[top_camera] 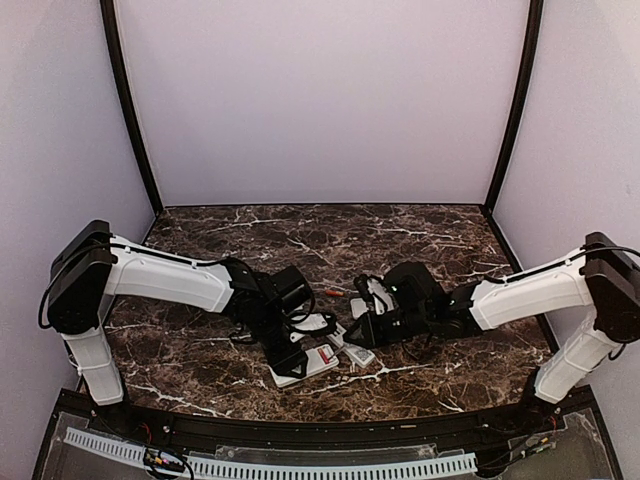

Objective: Unload the batteries from the remote control
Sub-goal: Remove the battery from the remote control without the battery cover.

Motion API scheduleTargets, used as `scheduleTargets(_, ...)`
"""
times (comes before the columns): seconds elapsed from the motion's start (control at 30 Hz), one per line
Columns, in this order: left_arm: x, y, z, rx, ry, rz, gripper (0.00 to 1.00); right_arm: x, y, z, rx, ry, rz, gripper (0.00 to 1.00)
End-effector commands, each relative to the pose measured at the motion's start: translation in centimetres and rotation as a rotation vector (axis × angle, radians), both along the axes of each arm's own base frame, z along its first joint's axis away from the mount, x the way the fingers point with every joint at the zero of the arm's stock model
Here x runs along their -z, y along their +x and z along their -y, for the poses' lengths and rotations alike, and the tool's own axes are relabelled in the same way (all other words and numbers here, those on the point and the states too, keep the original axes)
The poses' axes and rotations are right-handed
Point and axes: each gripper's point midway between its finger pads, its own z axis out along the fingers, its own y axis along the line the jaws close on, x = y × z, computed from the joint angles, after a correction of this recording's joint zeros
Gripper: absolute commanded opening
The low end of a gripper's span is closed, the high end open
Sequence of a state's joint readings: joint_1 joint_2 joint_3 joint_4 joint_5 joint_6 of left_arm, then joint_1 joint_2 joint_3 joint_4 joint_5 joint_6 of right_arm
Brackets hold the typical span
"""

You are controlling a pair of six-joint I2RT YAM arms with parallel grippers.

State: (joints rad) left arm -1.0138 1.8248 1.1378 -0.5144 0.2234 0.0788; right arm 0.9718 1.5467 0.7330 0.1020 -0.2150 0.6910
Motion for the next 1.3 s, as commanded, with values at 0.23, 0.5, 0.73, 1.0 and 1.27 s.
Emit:
scheduleTargets(0.23,2.3,-0.7,-1.1,0.016,0.076,-0.02,0.27,2.9,0.2,0.5,0.014,0.066,-0.178,0.0)
scheduleTargets(0.5,2.3,-0.8,-1.1,0.017,0.076,-0.023,0.26,3.5,0.2,-0.6,-0.004,0.153,-0.259,0.0)
scheduleTargets(0.73,2.4,-0.6,-1.2,0.012,0.083,-0.015,0.26,3.0,0.4,-0.2,0.013,0.15,-0.247,0.0)
scheduleTargets(1.0,2.1,-0.4,-1.0,-0.006,0.076,-0.012,0.36,0.4,0.8,-0.1,0.008,0.189,-0.17,0.0)
scheduleTargets(1.27,-0.1,0.7,-0.2,-0.057,0.005,0.044,0.86,-3.3,1.9,2.2,0.08,0.187,-0.015,0.0)
